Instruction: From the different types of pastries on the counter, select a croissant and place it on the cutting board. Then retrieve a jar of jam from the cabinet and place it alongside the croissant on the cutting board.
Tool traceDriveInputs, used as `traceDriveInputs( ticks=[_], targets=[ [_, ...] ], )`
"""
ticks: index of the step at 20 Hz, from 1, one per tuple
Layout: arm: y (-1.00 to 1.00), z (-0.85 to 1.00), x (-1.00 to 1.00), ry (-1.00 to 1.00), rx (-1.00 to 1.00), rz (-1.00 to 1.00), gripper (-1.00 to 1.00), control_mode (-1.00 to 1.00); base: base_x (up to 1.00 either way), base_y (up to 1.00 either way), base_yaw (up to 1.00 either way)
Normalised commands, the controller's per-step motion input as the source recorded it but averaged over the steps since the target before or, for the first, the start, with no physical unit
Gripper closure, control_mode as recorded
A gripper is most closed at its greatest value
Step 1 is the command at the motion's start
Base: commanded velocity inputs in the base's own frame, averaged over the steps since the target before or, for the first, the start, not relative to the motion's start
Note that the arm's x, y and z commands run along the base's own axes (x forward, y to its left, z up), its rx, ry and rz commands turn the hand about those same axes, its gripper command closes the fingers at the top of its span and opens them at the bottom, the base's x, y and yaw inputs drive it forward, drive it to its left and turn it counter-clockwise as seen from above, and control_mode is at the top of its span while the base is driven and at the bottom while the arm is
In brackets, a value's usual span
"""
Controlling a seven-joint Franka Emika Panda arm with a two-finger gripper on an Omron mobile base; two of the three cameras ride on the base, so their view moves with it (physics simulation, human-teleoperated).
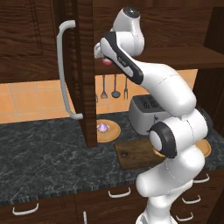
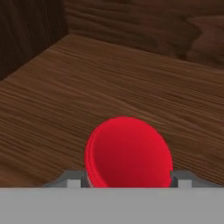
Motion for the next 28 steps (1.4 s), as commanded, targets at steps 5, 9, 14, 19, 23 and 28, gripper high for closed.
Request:
traceDriveInputs(
  ticks=[5,9,14,19,23,28],
  targets=[
    [0.0,0.41,-0.14,0.05,-0.09,-0.03,1.0,-1.0,0.0,0.0,0.0],
    [0.02,0.59,-0.23,0.0,-0.19,-0.05,1.0,-1.0,0.0,0.0,0.0],
    [-0.12,-0.08,-0.92,-0.02,0.01,0.0,1.0,-1.0,0.0,0.0,0.0],
    [-0.1,-0.23,-1.0,-0.06,0.0,0.0,1.0,-1.0,0.0,0.0,0.0],
    [-0.26,-0.27,-1.0,-0.2,0.0,0.0,1.0,-1.0,0.0,0.0,0.0],
    [-0.25,-0.23,-1.0,-0.33,-0.02,0.0,1.0,-1.0,0.0,0.0,0.0]
  ],
)
